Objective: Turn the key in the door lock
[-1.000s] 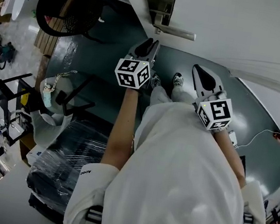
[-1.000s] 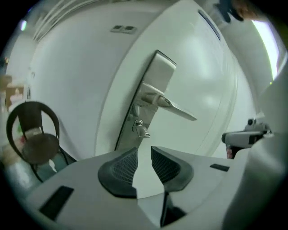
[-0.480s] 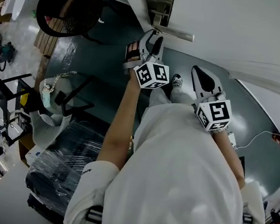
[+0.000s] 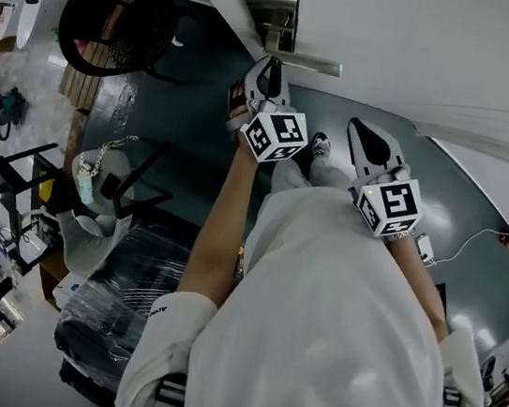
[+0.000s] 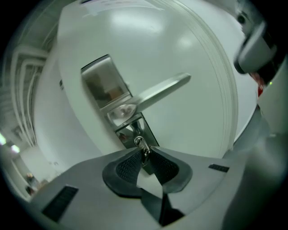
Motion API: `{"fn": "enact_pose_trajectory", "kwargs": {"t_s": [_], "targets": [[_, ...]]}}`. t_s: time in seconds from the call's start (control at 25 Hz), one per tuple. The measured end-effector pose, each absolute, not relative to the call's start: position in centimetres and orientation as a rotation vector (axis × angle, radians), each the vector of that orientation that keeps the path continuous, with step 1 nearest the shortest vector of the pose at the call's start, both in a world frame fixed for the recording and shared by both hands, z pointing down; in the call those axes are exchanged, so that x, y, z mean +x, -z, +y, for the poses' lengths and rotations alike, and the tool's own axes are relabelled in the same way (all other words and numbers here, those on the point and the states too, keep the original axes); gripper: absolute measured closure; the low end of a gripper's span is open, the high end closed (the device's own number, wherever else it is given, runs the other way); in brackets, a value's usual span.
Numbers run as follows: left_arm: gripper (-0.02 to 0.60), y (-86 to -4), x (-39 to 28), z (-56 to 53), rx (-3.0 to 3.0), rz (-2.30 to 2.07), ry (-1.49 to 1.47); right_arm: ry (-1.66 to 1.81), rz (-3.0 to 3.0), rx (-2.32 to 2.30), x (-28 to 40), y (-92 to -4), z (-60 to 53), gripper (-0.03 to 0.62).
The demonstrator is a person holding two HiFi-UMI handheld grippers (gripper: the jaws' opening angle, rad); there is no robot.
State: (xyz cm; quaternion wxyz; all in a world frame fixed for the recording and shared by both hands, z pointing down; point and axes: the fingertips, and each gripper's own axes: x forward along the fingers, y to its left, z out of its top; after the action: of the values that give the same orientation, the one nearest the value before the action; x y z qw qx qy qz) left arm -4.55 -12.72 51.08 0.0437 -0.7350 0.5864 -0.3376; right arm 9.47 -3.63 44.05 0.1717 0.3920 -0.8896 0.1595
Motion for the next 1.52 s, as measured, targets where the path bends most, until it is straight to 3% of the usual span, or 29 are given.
{"fn": "enact_pose_trajectory", "kwargs": {"t_s": [0.28,0.56,0.84,1.0,1.32,1.52], "targets": [[0.515,-50.2,-5.6,-12.9,-2.583,2.232,0.489,-0.463,-2.517,1.123,9.9,-44.2,-3.7,0.598],[0.514,-50.4,-6.1,-12.8,-2.748,2.359,0.199,-0.464,-2.516,1.127,10.0,-44.2,-3.6,0.598],[0.511,-50.5,-6.4,-12.8,-2.989,2.452,-0.354,-0.467,-2.518,1.124,10.1,-44.2,-3.4,0.599],[0.555,-50.5,-6.6,-12.6,-3.144,2.416,-1.277,-0.464,-2.52,1.119,9.8,-44.2,-3.2,0.597],[0.555,-51.1,-7.0,-12.5,-3.153,2.221,-1.91,-0.463,-2.52,1.117,9.3,-44.2,-3.2,0.597],[0.538,-50.7,-6.9,-12.6,-2.979,1.881,-2.729,-0.463,-2.524,1.101,8.8,-44.2,-3.1,0.599]]}}
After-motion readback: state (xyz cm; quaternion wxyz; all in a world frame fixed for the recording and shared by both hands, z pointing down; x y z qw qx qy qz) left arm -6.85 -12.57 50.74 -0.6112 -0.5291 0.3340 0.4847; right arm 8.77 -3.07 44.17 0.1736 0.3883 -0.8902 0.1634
